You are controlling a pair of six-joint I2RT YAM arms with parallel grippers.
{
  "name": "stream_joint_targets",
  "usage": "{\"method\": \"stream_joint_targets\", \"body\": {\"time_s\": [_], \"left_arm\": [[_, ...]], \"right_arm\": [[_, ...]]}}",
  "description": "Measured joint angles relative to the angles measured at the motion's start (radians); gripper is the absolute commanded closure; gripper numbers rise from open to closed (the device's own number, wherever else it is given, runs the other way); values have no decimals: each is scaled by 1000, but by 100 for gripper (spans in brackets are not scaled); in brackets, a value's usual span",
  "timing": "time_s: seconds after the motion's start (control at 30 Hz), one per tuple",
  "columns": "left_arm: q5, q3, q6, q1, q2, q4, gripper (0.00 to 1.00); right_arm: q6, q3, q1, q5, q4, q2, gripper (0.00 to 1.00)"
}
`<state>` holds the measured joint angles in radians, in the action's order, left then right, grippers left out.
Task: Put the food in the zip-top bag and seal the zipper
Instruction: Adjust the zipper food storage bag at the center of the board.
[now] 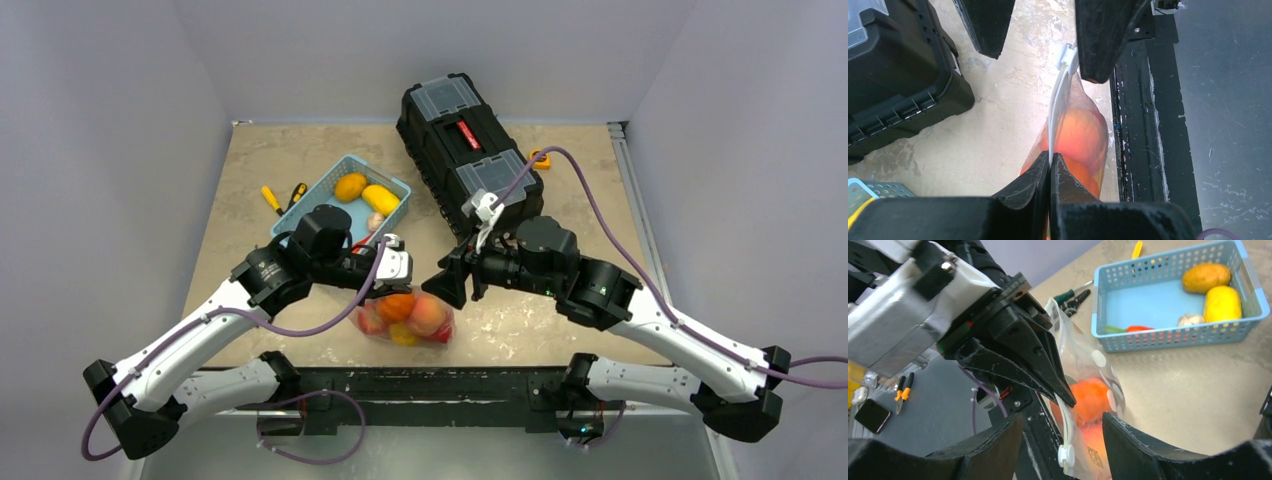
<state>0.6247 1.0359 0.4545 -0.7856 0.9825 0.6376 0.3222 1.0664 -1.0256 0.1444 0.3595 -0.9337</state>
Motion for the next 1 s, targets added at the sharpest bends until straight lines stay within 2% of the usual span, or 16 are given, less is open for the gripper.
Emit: {"method": "stream_joint_targets", "body": {"time_s": [0.23,0.4,0.57,0.73,1.0], "left_arm": [[21,10,-10,0,8,11,100],[22,39,-16,0,38,31,100],[23,41,-18,0,46,39,100],[23,43,-21,0,55,39,100],[23,47,-25,0,62,40,100]], "right_arm": [[-12,157,0,-27,230,-92,44],[-49,224,0,-29,334,-135,48],[-78,241,-3,-23,392,-176,52],[-88,261,-38,-42,420,-214,64],[-95,266,-56,-58,428,-217,67]]}}
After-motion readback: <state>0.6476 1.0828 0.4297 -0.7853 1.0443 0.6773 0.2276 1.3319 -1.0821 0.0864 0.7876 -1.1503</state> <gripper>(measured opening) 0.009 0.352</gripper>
